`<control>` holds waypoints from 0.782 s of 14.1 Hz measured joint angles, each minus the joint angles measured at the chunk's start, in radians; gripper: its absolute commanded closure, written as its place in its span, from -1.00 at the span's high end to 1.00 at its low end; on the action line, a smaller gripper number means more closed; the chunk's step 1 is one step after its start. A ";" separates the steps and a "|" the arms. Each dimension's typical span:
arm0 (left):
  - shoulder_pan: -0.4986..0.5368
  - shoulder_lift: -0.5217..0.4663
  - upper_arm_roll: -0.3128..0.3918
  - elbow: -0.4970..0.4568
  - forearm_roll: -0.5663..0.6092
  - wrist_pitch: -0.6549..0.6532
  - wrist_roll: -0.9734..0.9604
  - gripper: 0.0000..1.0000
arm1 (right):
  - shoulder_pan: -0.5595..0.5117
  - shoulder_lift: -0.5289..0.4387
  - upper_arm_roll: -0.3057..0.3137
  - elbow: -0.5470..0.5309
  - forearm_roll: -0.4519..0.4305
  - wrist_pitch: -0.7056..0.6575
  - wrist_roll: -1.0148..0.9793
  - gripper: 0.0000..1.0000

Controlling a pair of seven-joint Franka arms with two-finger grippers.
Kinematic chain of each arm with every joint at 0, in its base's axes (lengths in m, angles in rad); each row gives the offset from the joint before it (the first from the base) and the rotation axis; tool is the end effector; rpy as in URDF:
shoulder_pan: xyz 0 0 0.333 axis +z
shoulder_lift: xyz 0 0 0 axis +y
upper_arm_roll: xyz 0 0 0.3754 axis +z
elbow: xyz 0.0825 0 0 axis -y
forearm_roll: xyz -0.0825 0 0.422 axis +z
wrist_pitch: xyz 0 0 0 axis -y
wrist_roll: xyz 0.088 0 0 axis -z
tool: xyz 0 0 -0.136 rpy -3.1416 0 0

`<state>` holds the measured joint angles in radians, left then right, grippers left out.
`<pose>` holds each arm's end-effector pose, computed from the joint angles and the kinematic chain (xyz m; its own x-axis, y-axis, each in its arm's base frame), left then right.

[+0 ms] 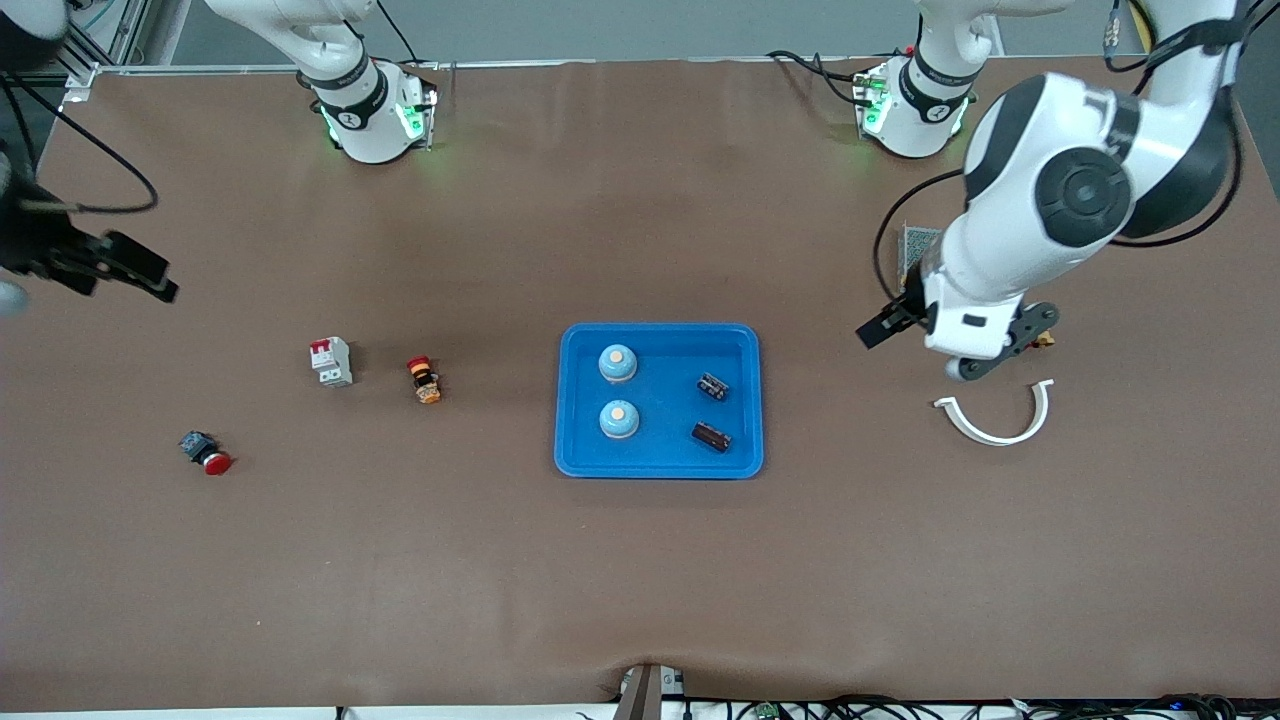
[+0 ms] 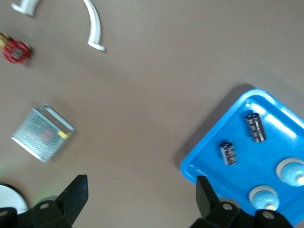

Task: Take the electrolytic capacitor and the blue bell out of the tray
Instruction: 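Move the left gripper and the right gripper toward the blue tray, then lower the left gripper onto a capacitor while the right gripper hovers over bells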

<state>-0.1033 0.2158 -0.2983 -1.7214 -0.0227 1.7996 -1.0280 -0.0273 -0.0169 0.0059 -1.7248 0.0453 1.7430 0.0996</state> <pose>0.6039 -0.2454 0.4670 0.7943 0.5915 -0.1382 0.5885 -0.8058 -0.0662 0.5982 -0.0074 0.6011 0.9913 -0.1283 0.0303 -0.1268 -0.9908 -0.0480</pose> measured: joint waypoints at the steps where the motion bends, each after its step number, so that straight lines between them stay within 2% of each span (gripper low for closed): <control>1: -0.024 0.028 -0.001 -0.002 0.000 0.035 -0.058 0.92 | 0.008 0.005 0.001 -0.048 0.006 0.056 0.014 1.00; 5: -0.119 0.142 -0.001 -0.007 0.017 0.185 -0.275 0.69 | 0.098 0.025 0.003 -0.189 0.012 0.221 0.176 1.00; 9: -0.188 0.252 -0.001 -0.007 0.099 0.328 -0.484 0.41 | 0.221 0.092 0.007 -0.209 0.012 0.304 0.369 1.00; 11: -0.215 0.301 -0.001 -0.007 0.116 0.387 -0.531 0.36 | 0.269 0.135 0.007 -0.209 0.012 0.360 0.443 1.00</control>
<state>-0.3178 0.5165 -0.2998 -1.7281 0.0933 2.1869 -1.5590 0.2419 0.1176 0.0130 -1.9342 0.0571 2.1027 0.5430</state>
